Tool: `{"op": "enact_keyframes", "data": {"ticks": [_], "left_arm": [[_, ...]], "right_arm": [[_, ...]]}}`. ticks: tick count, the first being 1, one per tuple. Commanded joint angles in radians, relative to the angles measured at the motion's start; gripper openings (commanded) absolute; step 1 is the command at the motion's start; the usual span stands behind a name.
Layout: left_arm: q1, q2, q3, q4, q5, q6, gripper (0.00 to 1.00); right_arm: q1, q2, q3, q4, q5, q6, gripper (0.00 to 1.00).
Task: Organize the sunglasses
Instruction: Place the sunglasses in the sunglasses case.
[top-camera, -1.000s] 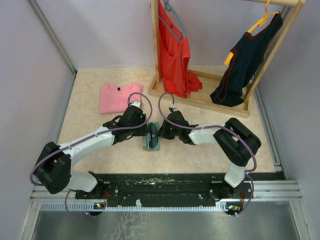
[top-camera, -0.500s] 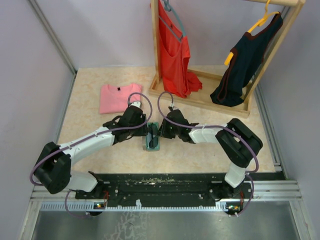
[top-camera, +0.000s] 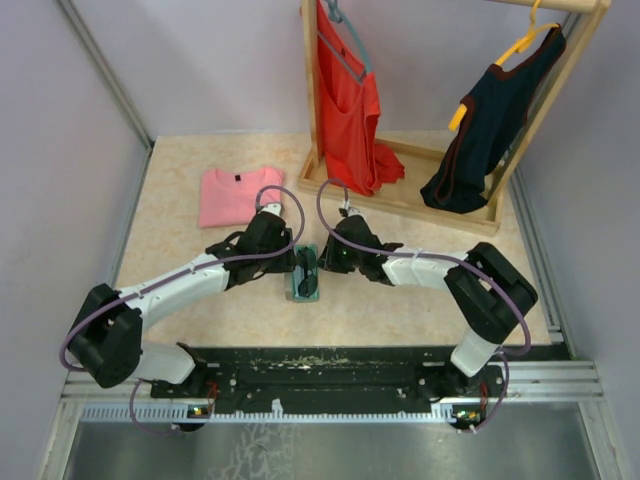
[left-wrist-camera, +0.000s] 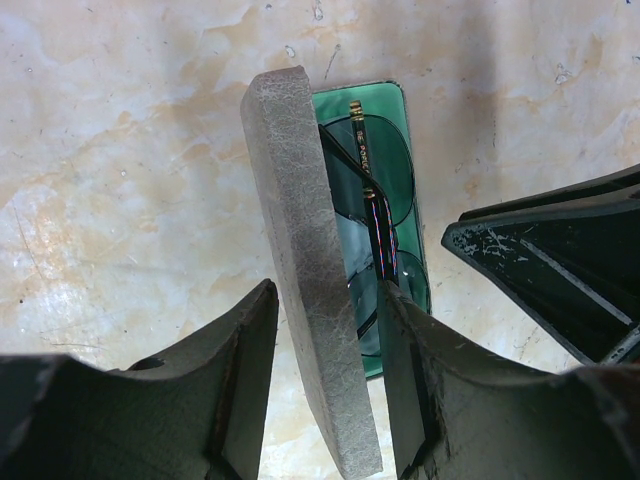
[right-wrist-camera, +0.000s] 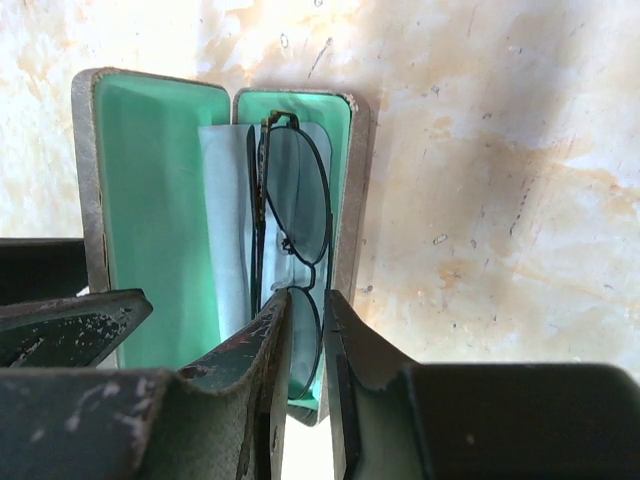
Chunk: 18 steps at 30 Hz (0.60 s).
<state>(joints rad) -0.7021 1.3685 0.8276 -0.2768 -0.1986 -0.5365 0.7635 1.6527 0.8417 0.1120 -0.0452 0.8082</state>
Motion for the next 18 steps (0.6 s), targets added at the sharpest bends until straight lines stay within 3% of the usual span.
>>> {"op": "enact_keyframes", "data": {"ticks": [1, 7, 18], "left_arm": [[0.002, -0.022, -0.006, 0.005, 0.008, 0.013, 0.51], [0.001, -0.017, -0.008, 0.008, 0.014, 0.013, 0.5], [0.001, -0.016, -0.007, 0.008, 0.02, 0.011, 0.5]], "right_arm": [[0.008, -0.036, 0.053, -0.017, 0.044, -0.046, 0.2], [0.008, -0.013, 0.073, -0.041, 0.052, -0.07, 0.1], [0.013, 0.064, 0.111, -0.036, 0.003, -0.086, 0.11]]}}
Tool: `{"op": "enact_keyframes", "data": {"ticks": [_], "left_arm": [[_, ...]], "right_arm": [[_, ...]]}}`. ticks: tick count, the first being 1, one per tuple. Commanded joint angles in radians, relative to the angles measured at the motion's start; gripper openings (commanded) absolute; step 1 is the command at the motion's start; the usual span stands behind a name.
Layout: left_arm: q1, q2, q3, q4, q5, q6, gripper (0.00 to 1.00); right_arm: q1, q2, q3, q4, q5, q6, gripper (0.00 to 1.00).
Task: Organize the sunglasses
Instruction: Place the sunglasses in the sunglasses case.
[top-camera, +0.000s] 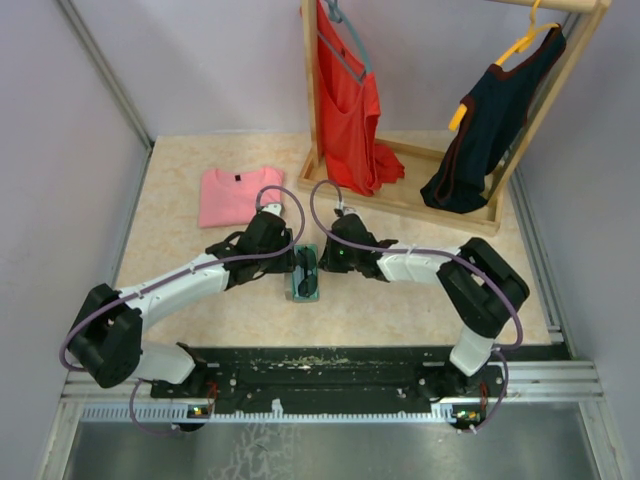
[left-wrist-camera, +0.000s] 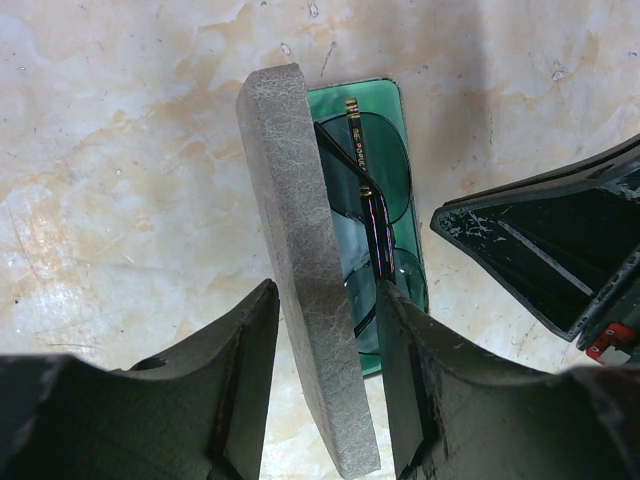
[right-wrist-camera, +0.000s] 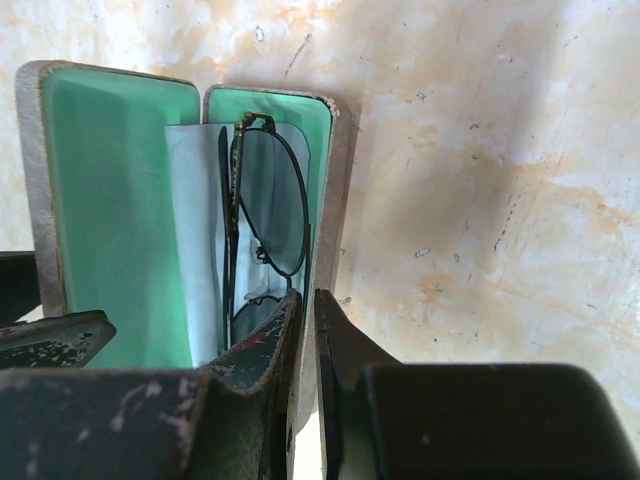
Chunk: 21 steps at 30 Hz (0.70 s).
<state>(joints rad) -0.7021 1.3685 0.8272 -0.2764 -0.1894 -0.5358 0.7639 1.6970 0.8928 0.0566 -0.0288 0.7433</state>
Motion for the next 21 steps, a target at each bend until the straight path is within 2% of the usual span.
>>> {"op": "enact_keyframes", "data": {"ticks": [1, 8, 21], "left_arm": [[0.001, -0.016, -0.006, 0.008, 0.011, 0.011, 0.5], [0.001, -0.016, -0.007, 0.009, 0.013, 0.01, 0.5], [0.002, -0.019, -0.015, 0.011, 0.015, 0.01, 0.5]], "right_arm": [[0.013, 0.024, 0.064, 0.015, -0.014, -0.023, 0.11], [0.017, 0.049, 0.077, 0.009, -0.021, -0.028, 0.16], [0.026, 0.08, 0.087, 0.008, -0.04, -0.031, 0.17]]}}
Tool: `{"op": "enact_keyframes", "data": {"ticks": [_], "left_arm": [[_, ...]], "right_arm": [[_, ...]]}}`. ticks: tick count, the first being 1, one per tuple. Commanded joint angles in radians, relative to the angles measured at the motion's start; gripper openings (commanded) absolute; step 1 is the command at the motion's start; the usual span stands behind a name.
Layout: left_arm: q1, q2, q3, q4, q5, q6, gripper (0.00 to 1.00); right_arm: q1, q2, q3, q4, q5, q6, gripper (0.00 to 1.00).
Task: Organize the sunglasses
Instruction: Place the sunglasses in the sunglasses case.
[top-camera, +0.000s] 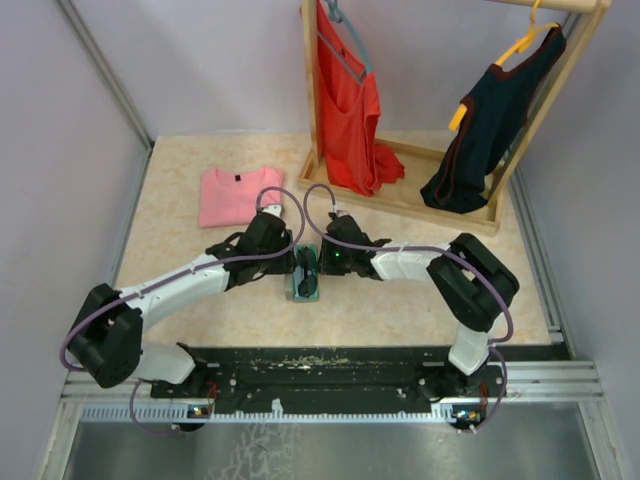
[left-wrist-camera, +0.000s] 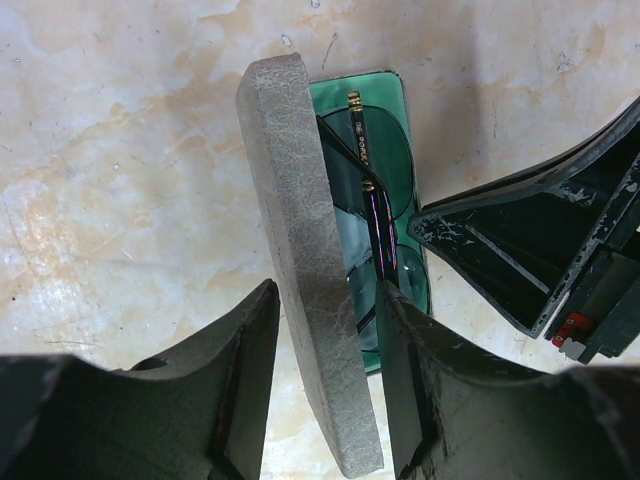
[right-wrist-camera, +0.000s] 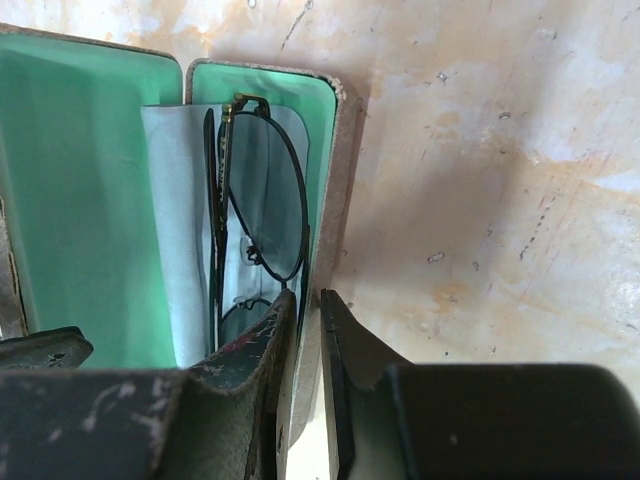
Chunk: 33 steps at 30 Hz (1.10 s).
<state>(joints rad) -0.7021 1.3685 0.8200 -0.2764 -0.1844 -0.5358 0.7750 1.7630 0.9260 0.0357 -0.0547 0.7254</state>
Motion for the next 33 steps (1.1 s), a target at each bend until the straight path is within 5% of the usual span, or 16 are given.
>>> {"op": "enact_keyframes", "data": {"ticks": [1, 33], "left_arm": [[0.002, -0.017, -0.009, 0.012, 0.01, 0.011, 0.5], [0.001, -0.018, -0.038, 0.031, 0.025, 0.009, 0.34]], "right_arm": [[0.016, 0.018, 0.055, 0.029, -0.015, -0.014, 0.17], [0.027, 0.065, 0.082, -0.003, -0.006, -0.035, 0.2]]}}
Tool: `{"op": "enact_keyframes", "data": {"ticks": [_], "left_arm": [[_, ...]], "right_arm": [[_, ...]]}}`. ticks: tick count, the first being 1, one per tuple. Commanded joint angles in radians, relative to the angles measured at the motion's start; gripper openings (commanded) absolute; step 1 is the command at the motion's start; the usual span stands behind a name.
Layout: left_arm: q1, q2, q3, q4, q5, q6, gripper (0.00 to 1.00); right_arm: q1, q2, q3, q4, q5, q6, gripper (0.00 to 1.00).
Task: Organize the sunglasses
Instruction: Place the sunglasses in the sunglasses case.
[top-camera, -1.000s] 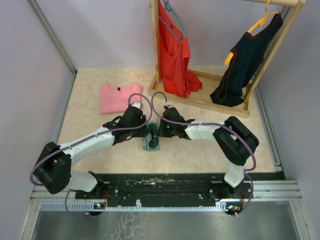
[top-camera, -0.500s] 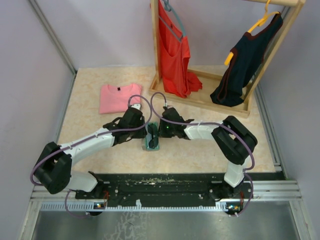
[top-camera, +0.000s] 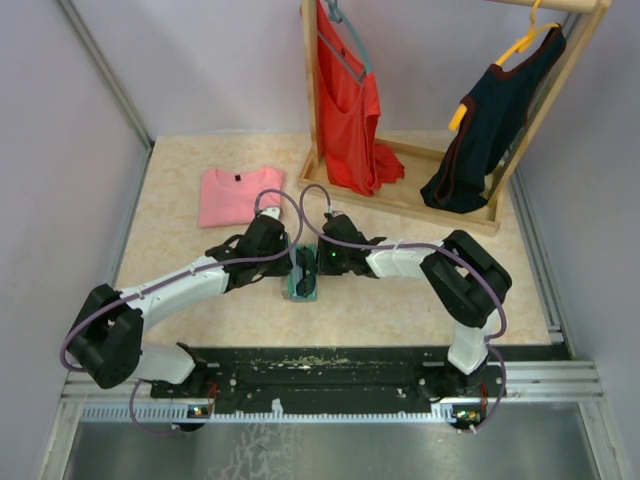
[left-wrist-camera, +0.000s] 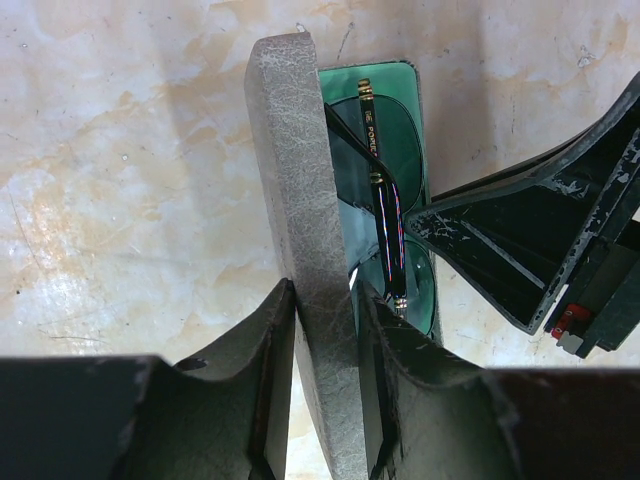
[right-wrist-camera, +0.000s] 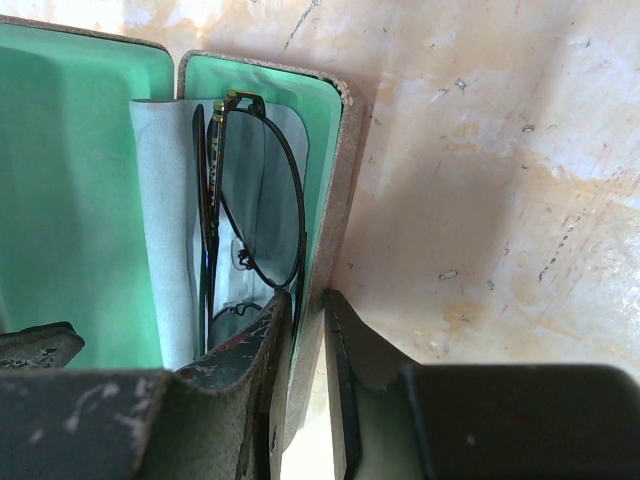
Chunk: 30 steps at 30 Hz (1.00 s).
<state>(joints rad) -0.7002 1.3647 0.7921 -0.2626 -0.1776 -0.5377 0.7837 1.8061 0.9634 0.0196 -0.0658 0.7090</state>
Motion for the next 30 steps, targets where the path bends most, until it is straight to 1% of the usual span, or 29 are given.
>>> {"op": "enact_keyframes", "data": {"ticks": [1, 21, 30], "left_arm": [[-0.001, -0.013, -0.01, 0.018, 0.021, 0.011, 0.34], [0.0, -0.003, -0.004, 0.026, 0.038, 0.011, 0.32], [0.0, 0.0, -0.002, 0.029, 0.043, 0.014, 0.32]], "right_arm": [[0.019, 0.023, 0.046, 0.011, 0.006, -0.019, 0.2], [0.04, 0.075, 0.09, -0.096, 0.071, -0.054, 0.21], [0.048, 0.109, 0.122, -0.155, 0.092, -0.075, 0.24]]}}
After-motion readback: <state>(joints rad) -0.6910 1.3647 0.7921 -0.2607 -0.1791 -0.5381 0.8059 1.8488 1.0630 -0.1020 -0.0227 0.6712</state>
